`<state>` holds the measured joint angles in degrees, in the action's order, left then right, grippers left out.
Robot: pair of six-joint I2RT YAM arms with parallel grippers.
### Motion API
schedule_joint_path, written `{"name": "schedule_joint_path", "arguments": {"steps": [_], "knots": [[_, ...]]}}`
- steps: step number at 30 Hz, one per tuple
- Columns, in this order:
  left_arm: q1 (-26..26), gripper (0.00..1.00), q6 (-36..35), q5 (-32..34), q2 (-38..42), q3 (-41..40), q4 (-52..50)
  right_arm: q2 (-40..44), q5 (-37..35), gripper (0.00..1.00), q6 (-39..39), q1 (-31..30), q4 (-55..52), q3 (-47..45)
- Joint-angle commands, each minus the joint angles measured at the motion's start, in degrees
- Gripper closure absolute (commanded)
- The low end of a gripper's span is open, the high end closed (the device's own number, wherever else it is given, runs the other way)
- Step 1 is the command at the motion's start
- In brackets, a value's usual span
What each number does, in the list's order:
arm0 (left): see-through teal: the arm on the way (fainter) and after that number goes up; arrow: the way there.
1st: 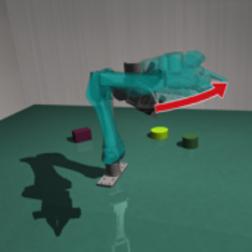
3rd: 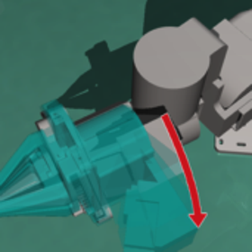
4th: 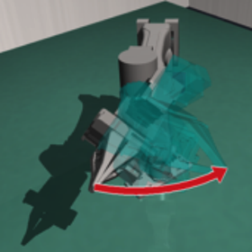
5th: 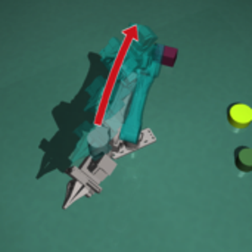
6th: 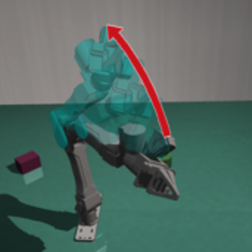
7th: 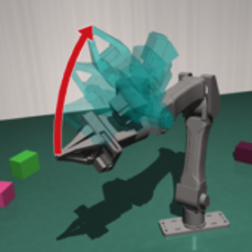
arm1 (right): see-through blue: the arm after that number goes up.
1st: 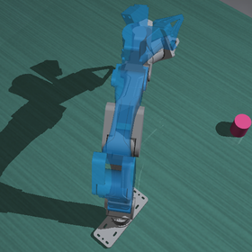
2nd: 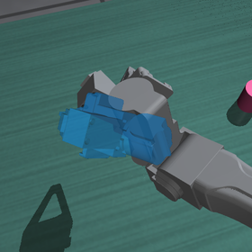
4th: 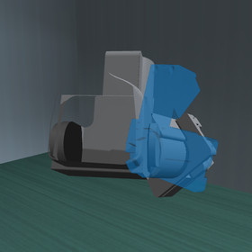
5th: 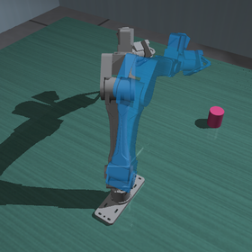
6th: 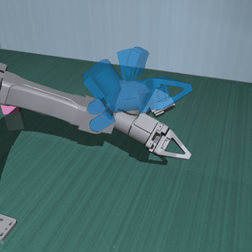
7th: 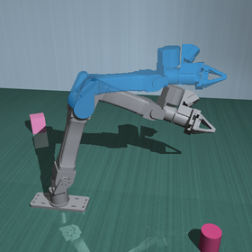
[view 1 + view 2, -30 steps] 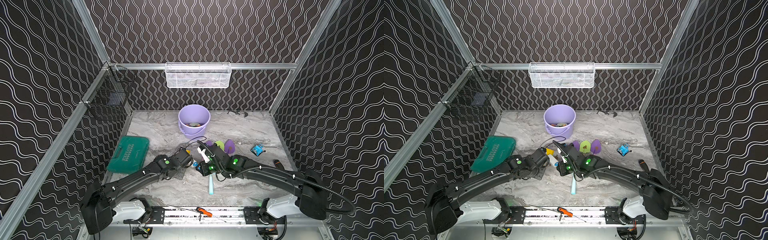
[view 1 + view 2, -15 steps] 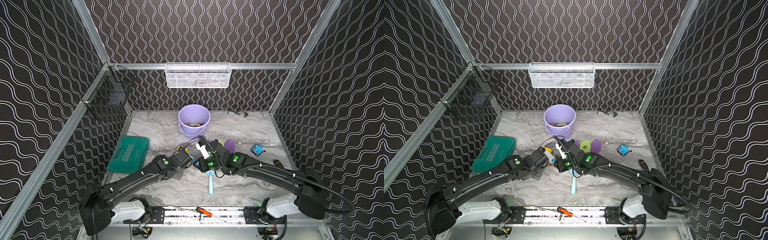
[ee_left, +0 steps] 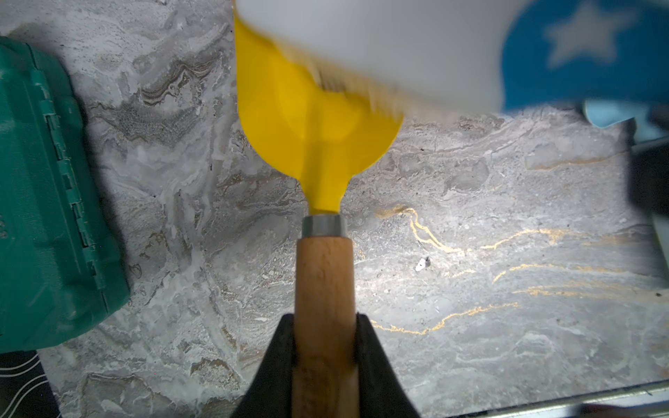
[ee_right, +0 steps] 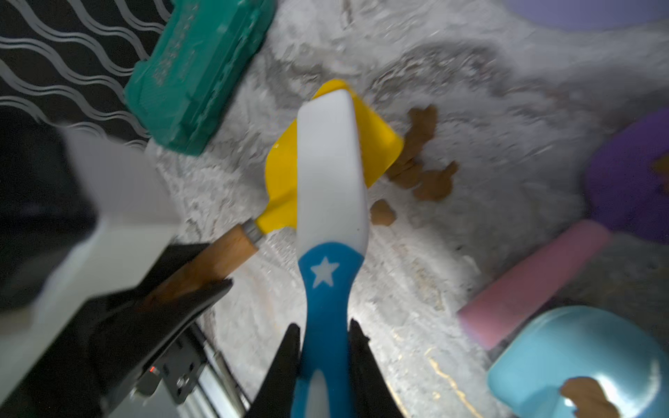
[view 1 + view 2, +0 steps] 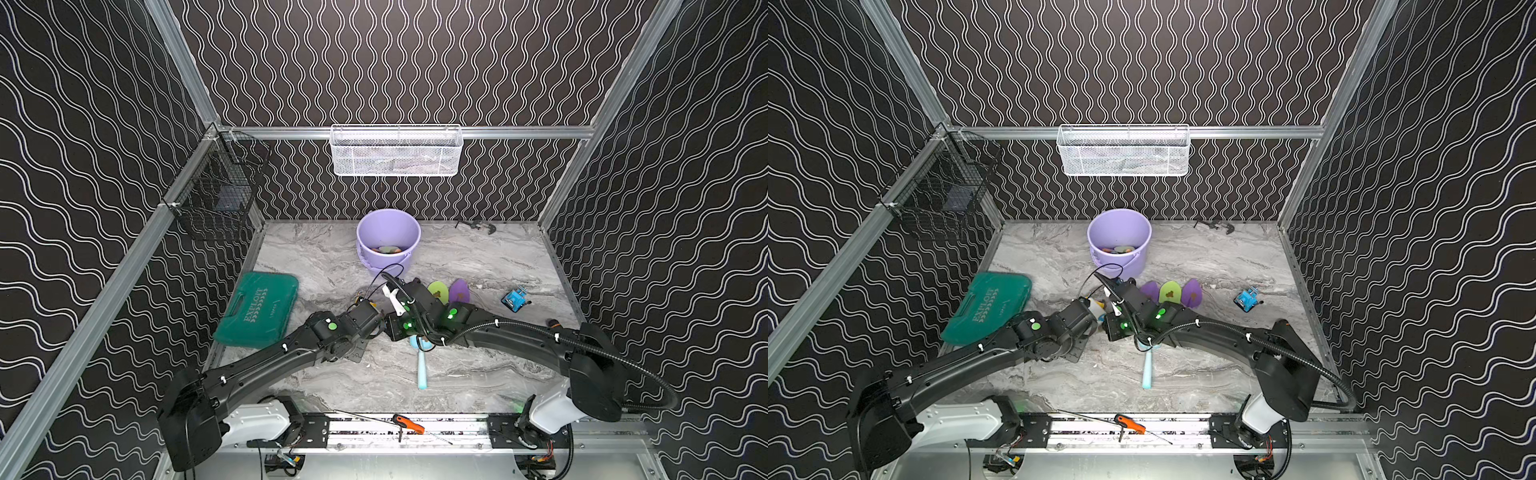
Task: Brush the soil off the hand trowel and place it into the bucket
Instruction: Brush off the soil from the hand trowel.
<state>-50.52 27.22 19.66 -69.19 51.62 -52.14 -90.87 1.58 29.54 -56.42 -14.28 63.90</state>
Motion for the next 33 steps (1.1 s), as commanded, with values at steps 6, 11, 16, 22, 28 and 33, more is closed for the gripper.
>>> {"name": "schedule_joint_path", "arguments": {"steps": [6,11,16,22,28,33], "knots": [[0.0,1.0,0.7,2.1,-2.1,0.2,0.5,1.0,-5.5,1.0,-0.4,1.4,0.6,0.9],[0.0,1.0,0.9,2.0,-3.3,0.5,0.1,4.9,-0.6,1.0,-0.8,1.3,1.9,-1.1],[0.0,1.0,0.3,0.5,-2.7,0.9,0.4,7.1,10.5,1.0,1.1,-0.4,7.9,-6.4],[0.0,1.0,0.1,-2.8,-0.6,0.3,1.5,4.3,11.8,1.0,1.2,-2.3,8.3,-8.5],[-0.1,1.0,1.2,-1.5,0.6,0.0,0.7,1.1,3.5,1.0,0.9,0.9,2.9,-4.0],[-0.1,1.0,1.4,-1.0,-0.6,0.0,0.3,0.1,4.2,1.0,0.3,4.5,4.5,-2.7]]}}
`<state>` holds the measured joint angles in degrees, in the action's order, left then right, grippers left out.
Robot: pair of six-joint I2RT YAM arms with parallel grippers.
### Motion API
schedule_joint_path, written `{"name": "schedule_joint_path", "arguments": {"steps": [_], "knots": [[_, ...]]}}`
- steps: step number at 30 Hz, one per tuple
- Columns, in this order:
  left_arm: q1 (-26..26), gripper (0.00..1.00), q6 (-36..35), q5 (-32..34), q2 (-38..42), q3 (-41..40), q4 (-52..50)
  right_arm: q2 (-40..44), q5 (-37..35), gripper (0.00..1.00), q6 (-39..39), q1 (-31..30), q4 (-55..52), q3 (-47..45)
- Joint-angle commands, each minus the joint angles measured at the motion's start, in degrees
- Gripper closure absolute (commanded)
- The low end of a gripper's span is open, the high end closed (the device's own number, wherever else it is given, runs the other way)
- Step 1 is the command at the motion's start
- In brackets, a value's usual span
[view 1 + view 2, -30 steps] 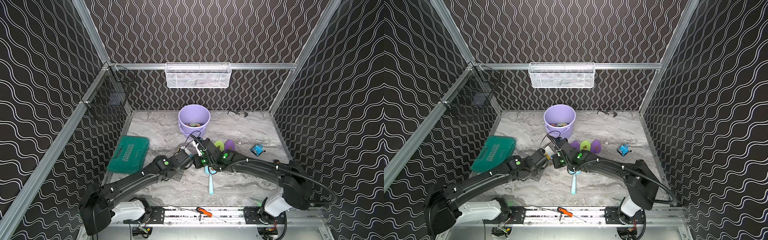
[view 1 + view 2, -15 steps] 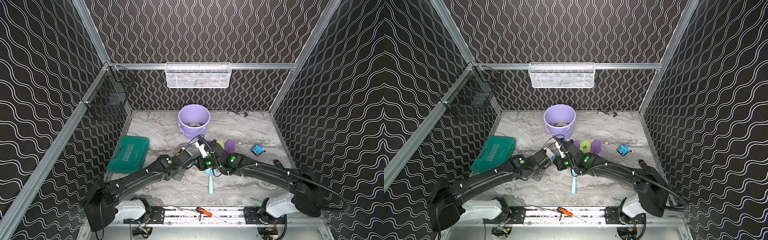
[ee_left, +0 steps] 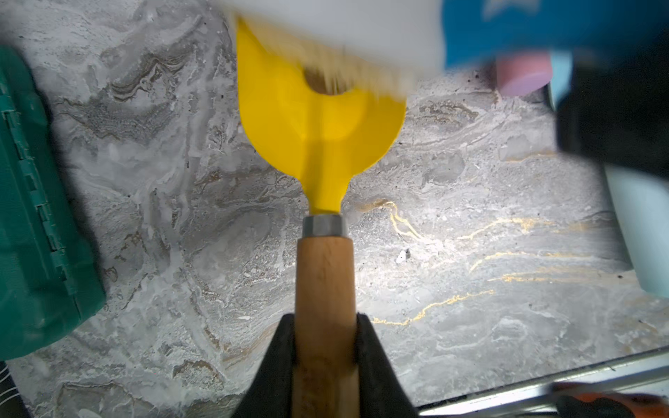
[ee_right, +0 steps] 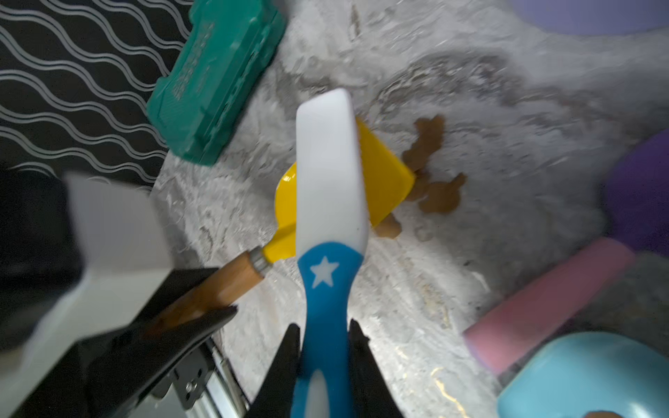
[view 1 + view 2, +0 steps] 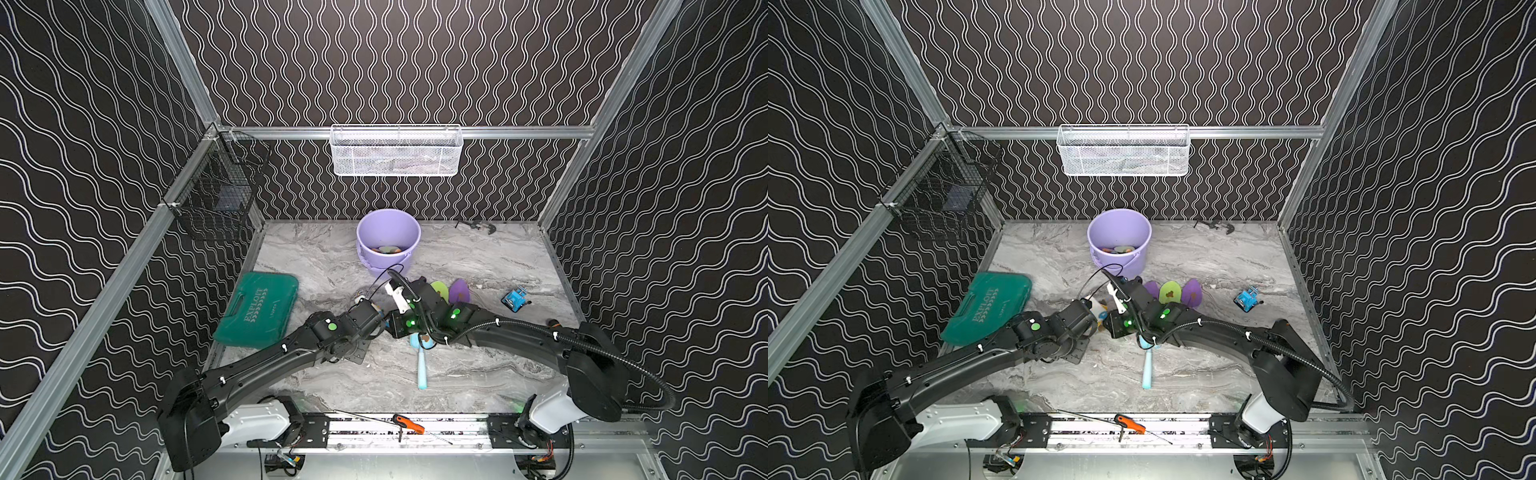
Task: Brush the soil off the hand trowel and place it into the bucket
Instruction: Brush off the soil from the hand trowel.
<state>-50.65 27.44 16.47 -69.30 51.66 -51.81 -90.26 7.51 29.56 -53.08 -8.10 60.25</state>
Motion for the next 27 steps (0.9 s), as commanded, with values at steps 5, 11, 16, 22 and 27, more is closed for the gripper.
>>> {"name": "schedule_joint_path", "arguments": {"steps": [5,11,16,22,27], "knots": [[0.0,1.0,1.3,2.5,-2.1,-0.2,-0.1,0.3,-0.3,1.0,0.5,2.9,0.2,0.9],[0.0,1.0,1.1,1.9,-3.9,0.1,0.1,4.3,5.0,1.0,0.2,2.4,-0.7,-0.8],[0.0,1.0,0.9,1.6,-3.7,0.1,0.5,4.6,6.6,1.0,-0.2,-1.1,-4.2,-2.4],[0.0,1.0,0.9,1.2,-3.3,-0.4,1.1,1.7,6.2,1.0,0.7,-2.2,-4.4,-5.1],[0.0,1.0,1.0,1.5,-3.2,-0.5,1.0,-0.7,-0.4,1.0,-0.5,-0.1,-6.1,-2.2]]}}
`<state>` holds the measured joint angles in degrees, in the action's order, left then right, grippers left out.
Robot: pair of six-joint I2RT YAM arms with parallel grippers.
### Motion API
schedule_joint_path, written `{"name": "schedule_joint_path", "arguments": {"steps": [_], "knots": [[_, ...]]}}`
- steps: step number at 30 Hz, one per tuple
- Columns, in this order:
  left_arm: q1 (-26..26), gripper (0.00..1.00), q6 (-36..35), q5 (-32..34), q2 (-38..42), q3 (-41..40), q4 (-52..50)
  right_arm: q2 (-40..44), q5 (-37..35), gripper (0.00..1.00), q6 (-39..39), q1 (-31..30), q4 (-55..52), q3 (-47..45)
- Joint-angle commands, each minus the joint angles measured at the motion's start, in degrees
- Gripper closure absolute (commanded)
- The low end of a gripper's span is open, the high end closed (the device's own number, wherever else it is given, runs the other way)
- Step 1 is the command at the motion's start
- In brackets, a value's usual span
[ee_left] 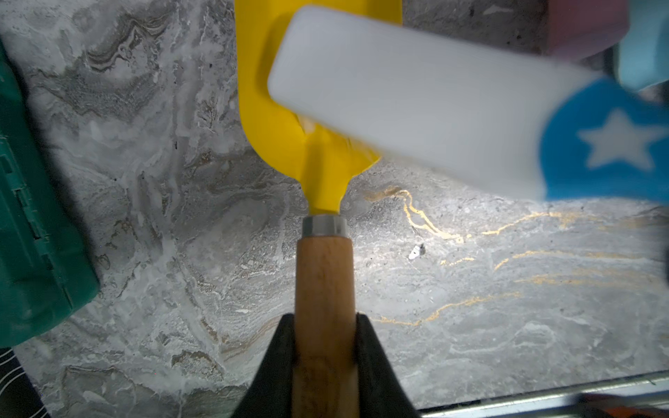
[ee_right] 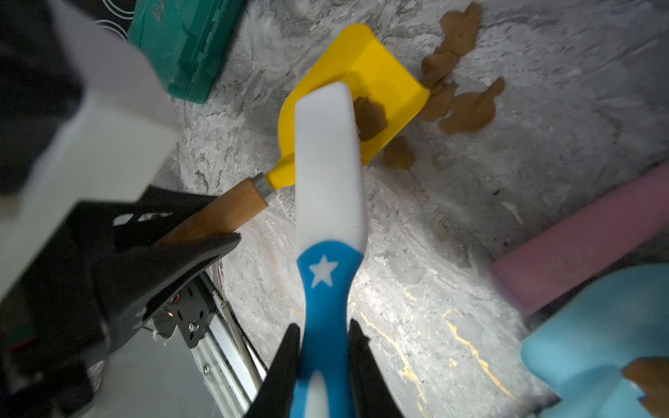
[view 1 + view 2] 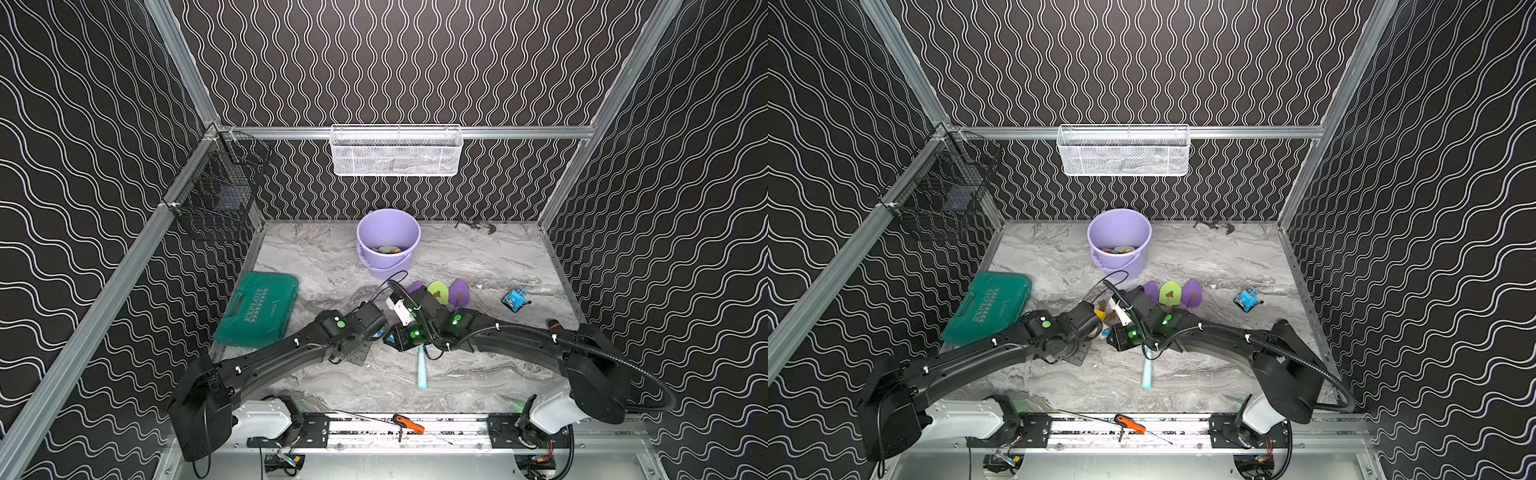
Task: Brush the soil off the hand trowel and place it into the bucket
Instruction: Brush off the soil from the hand trowel.
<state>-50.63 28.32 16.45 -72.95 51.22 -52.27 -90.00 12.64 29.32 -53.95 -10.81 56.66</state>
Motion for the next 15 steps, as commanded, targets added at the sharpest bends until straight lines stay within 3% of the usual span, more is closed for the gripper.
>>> {"name": "schedule_joint_path", "arguments": {"steps": [1,10,15], "knots": [[0.0,1.0,0.1,1.5,0.3,-0.2,1.6,-1.5,-6.4,1.0,-0.6,1.4,-3.3,2.5],[0.0,1.0,0.3,1.8,-0.3,-0.4,1.6,-4.2,-4.6,1.0,-1.8,6.5,-0.7,6.5],[0.1,1.0,0.2,0.1,0.0,0.0,2.1,-1.4,-1.9,1.0,-0.6,7.5,0.3,5.2]]}}
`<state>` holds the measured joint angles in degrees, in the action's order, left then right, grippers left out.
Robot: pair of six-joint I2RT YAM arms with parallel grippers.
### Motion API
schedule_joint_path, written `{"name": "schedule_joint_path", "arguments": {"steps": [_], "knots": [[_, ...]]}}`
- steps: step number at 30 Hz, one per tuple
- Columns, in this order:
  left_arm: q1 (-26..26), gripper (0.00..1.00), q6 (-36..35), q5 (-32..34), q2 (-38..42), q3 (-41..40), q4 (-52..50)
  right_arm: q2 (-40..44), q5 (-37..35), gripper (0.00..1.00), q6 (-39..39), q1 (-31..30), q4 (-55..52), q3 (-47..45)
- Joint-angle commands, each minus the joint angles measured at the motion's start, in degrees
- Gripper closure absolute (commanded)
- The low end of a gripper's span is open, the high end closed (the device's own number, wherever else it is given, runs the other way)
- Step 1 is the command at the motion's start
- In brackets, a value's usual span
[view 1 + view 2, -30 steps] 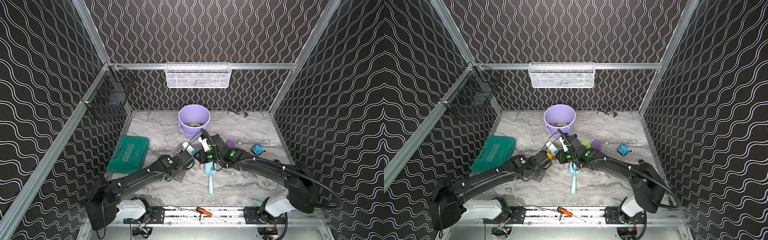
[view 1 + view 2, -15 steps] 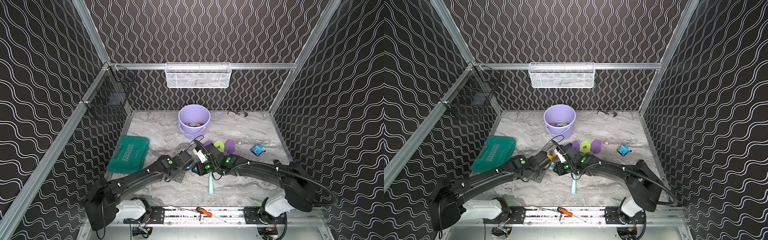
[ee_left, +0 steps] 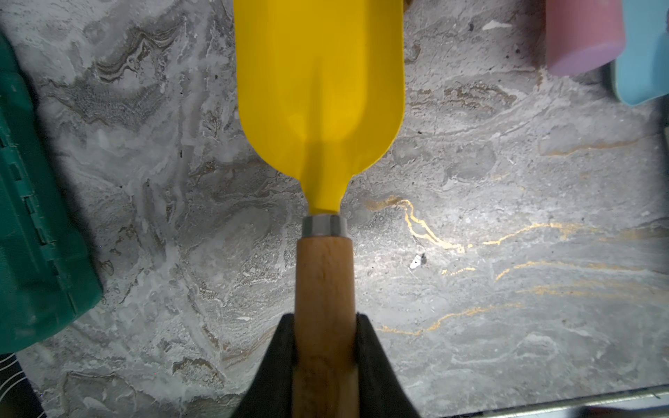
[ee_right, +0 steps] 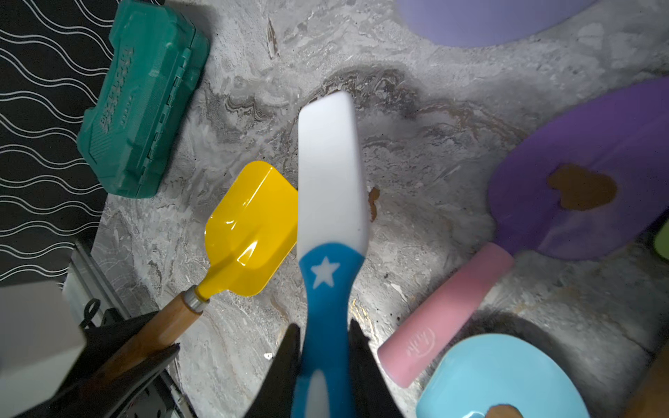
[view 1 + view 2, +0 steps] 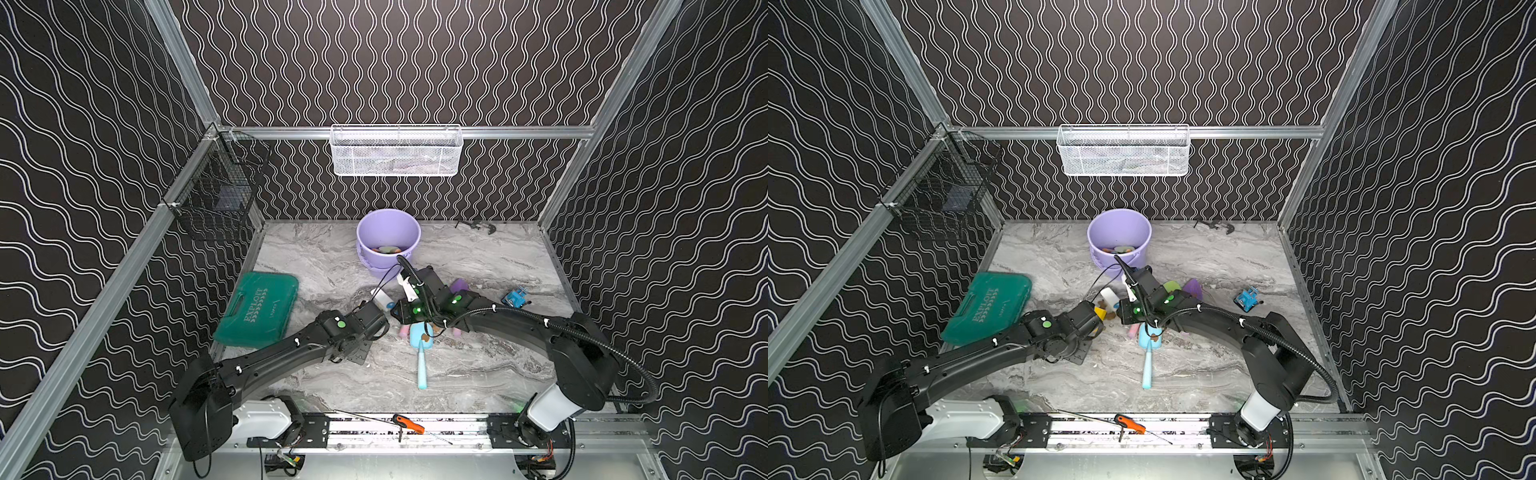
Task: Brush the soil off the hand trowel and place it into the bucket
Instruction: Brush off the soil from the hand trowel.
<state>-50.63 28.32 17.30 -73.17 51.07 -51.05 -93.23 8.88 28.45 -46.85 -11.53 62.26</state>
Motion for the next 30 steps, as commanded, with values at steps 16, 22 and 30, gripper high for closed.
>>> {"name": "schedule_joint_path", "arguments": {"steps": [16,22,30], "knots": [[21.9,1.0,-0.7,-56.2,6.8,1.1,19.6,28.2,2.2,1.0,5.9,8.1,4.4,-20.5],[29.6,1.0,17.6,-75.8,7.3,-8.8,44.7,35.7,3.9,1.0,10.1,9.3,7.4,-24.2],[34.4,1.0,41.8,-81.7,8.0,-20.6,77.4,42.6,6.6,1.0,13.6,10.6,13.1,-25.8]]}}
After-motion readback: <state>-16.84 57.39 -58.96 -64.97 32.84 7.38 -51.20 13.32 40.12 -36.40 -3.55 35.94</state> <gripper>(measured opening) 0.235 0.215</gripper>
